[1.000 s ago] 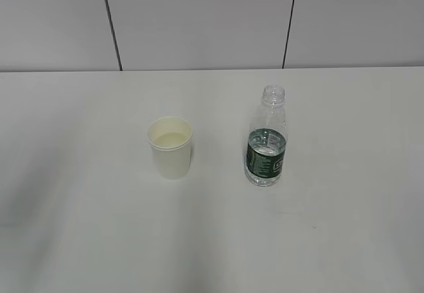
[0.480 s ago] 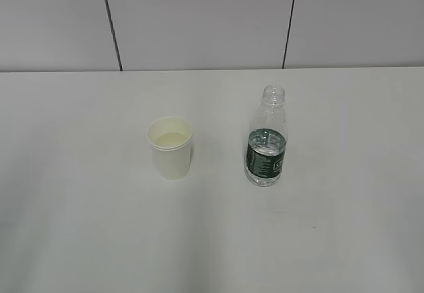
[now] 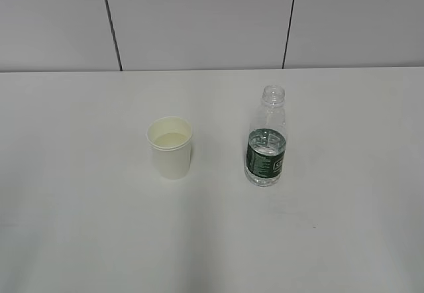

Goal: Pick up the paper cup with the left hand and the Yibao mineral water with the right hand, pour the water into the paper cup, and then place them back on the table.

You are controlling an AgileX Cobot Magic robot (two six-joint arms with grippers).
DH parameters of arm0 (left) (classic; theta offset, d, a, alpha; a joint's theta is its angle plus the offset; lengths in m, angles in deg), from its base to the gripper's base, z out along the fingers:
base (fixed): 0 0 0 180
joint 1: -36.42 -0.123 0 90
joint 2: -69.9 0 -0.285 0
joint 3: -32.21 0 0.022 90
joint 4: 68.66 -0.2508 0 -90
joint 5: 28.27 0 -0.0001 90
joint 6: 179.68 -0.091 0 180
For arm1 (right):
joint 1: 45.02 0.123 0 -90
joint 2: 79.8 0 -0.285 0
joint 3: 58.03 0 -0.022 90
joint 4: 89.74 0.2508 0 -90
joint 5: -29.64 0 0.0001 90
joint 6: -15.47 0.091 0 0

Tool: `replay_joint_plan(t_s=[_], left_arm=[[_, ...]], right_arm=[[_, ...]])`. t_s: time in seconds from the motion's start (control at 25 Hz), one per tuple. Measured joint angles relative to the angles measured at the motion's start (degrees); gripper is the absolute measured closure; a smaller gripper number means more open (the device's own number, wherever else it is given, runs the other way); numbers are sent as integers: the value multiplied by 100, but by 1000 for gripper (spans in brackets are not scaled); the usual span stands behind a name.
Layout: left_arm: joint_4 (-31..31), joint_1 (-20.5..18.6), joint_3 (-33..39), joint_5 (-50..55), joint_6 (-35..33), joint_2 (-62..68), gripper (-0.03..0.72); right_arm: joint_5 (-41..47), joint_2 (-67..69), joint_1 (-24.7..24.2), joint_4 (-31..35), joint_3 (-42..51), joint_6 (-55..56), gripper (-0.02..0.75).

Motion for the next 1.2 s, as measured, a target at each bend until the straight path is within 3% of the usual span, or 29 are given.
replay_joint_plan(t_s=[0.36,0.84,1.2], left_arm=[[-129,-76,0,20,168,-969,167],[-304,-1249,0,20,380,-969,167],[-83,-1317,0,20,70,-969,167]], right_arm=[[0,0,0,-9,0,0,146],[0,0,0,-23,0,0,146],[0,0,0,-23,0,0,146]])
